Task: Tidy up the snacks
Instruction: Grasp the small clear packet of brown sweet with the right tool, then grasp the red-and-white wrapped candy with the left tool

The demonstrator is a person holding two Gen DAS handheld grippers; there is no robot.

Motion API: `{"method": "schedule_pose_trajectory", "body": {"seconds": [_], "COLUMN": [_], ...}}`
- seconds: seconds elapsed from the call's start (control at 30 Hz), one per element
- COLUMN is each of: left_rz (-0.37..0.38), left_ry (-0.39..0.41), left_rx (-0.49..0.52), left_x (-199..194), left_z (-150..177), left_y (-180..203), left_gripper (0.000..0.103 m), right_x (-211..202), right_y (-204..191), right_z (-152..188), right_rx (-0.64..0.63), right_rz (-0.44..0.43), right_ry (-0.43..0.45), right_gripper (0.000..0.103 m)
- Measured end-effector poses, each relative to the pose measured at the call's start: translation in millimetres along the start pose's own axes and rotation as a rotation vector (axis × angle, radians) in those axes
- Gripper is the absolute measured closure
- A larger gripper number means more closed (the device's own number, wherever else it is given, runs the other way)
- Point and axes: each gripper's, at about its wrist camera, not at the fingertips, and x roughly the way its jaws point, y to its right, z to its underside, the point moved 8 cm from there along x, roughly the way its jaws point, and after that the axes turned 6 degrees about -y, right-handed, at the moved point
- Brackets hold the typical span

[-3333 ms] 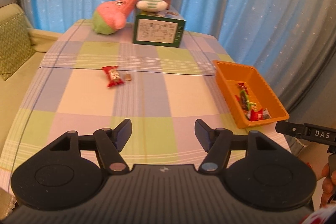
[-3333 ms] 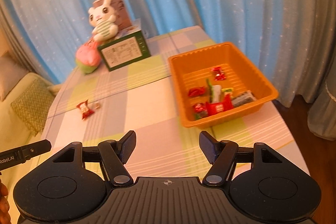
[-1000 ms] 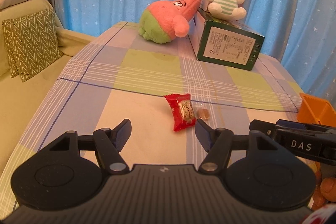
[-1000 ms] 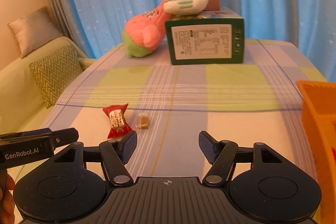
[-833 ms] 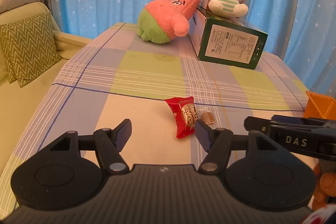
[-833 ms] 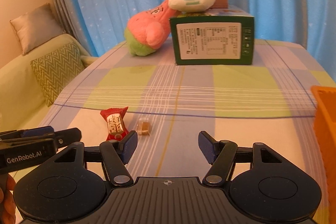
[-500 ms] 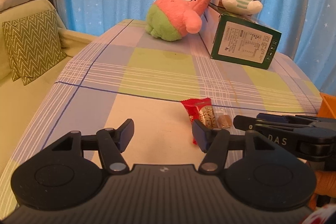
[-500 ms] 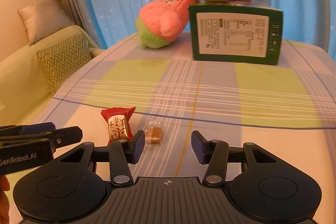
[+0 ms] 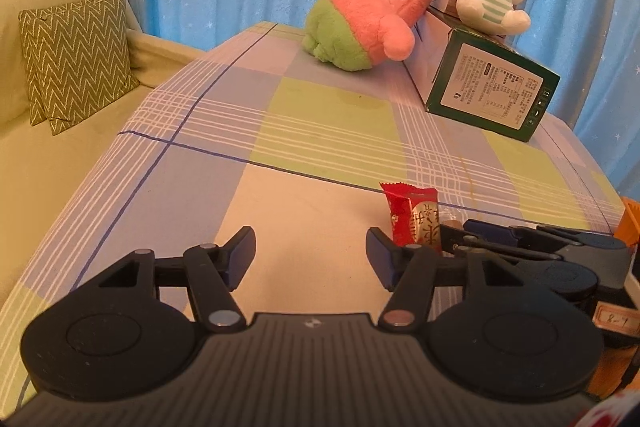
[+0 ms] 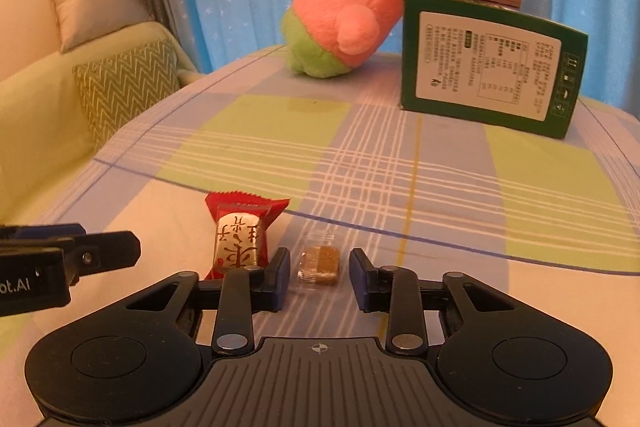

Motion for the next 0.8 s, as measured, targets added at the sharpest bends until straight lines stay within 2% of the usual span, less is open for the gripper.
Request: {"method": "schedule_pose_trajectory", "body": {"seconds": [0.07,0.17,0.37,0.63,0.7,0.8], "left_rz": [0.000,0.011,0.073,0.123,0.127,0.130], "left_ry": [0.000,0.000,0.006,0.033,0.030,0.036], "left_rx": [0.002,0.010,0.050,0.117,0.129,0.153], "left_x": [0,0,5,13,17,22], "left_z": [0,1,2,-2,-1,-2], "left_y": [1,4,23,55,62,72], "left_gripper": [0.045,0.045,0.045,0.046,0.051,0.054], "right_x": [0,-1,-13,-36,-41,-44], "right_y": [-2,0,16,56,65,78], "right_z": [1,1,-2,5,9,12], "right_rx": [-0.019,-0.014,0.008,0.061,0.069,0.109], "right_rz": [0.006,0.011,0.035,0.088,0.102,0.111], "right_ry": [0.002,0.003,0.020,0.003,0.002,-0.005], "right_gripper": [0.079,0.080,0.081,0.081,0.081,0.081]}}
